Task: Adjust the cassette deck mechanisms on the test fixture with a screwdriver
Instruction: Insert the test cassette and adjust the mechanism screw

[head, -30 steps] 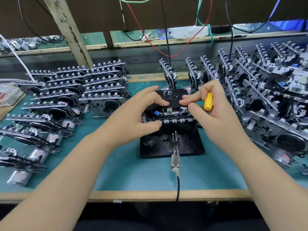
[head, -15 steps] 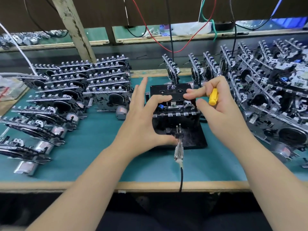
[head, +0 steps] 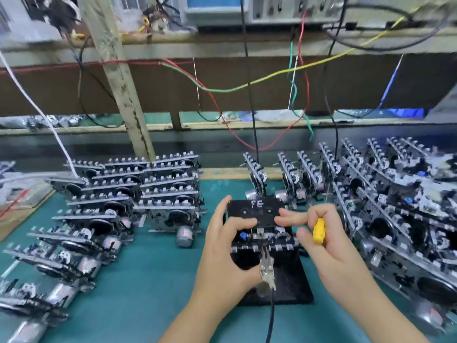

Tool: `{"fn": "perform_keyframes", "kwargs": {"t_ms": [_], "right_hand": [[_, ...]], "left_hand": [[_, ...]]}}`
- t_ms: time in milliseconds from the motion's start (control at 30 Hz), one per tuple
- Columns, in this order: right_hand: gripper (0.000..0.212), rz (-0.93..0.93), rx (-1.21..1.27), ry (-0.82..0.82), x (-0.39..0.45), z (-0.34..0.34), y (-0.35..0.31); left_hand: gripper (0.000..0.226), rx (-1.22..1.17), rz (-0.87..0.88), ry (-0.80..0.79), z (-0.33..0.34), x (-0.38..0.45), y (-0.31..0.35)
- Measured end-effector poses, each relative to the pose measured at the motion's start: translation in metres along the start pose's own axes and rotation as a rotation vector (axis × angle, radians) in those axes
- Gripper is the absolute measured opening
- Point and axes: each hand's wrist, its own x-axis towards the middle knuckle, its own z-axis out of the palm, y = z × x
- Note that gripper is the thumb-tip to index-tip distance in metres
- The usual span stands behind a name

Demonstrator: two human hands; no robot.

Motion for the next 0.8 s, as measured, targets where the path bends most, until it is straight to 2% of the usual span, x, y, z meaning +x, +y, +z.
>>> {"fn": "perform_keyframes", "kwargs": {"t_ms": [67, 100, 133, 233, 267, 300, 367, 467, 567, 733, 800], "right_hand": [[0.009, -0.019, -0.051, -0.039, 0.002, -0.001, -0.005], [0.01, -0.038, -0.069, -0.034, 0.003, 0.0, -0.006], [0.015, -0.062, -0.074, 0.01, 0.004, 0.0, -0.009], [0.016, -0.134, 0.013, 0.193, 0.008, 0.001, -0.026], [0.032, -0.135, 0.038, 0.203, 0.009, -0.001, -0.032], [0.046, -0.12, 0.068, 0.199, 0.009, -0.001, -0.038], [0.049, -0.104, 0.029, 0.216, 0.011, -0.006, -0.044], [0.024, -0.128, -0.156, 0.206, 0.01, -0.01, -0.049], [0.005, -0.077, -0.122, 0.179, 0.008, -0.011, -0.049], [0.012, -0.049, 0.021, 0.201, 0.013, -0.013, -0.052], [0.025, -0.083, 0.097, 0.174, 0.015, -0.013, -0.054]], "left_hand": [[0.058, 0.013, -0.007, -0.029, 0.002, 0.004, -0.001], [0.061, -0.001, -0.066, -0.063, 0.001, 0.009, -0.002], [0.064, -0.099, -0.086, -0.14, -0.012, 0.004, -0.007], [0.082, -0.344, -0.23, -0.176, -0.023, 0.004, -0.012], [0.086, -0.328, -0.236, -0.191, -0.021, 0.006, -0.015], [0.083, -0.232, -0.17, -0.218, -0.016, 0.014, -0.014], [0.07, -0.138, -0.132, -0.126, -0.006, 0.02, -0.006], [0.066, -0.024, -0.02, -0.03, 0.006, 0.009, -0.008], [0.065, -0.039, -0.045, 0.003, 0.003, 0.01, -0.01], [0.063, -0.053, -0.057, 0.032, 0.004, 0.008, -0.006], [0.062, -0.054, -0.07, 0.032, 0.004, 0.008, -0.006]]}}
